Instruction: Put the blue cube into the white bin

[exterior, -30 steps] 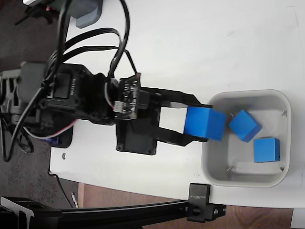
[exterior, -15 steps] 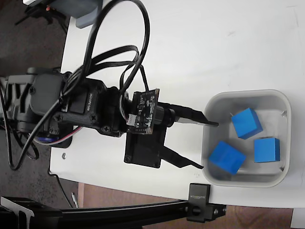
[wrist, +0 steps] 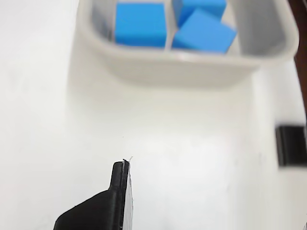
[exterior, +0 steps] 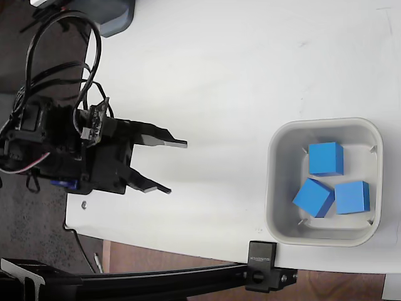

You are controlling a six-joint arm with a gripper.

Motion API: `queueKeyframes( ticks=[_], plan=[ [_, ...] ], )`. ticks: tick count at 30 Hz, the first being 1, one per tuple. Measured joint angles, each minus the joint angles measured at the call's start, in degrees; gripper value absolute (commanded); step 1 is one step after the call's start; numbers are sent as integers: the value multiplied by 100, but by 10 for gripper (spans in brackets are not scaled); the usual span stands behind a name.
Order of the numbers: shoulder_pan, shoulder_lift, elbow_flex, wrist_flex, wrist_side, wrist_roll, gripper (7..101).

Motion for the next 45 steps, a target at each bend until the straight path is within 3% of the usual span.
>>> queueKeyframes(
  ticks=[13,16,22,45],
  plan=[
    [-589,4896,3630,879,114,694,1000],
    [-800,5001,3867,835,299,677,1000],
    [-563,5115,4245,800,132,527,1000],
    [-554,5124,4245,800,193,650,1000]
  ],
)
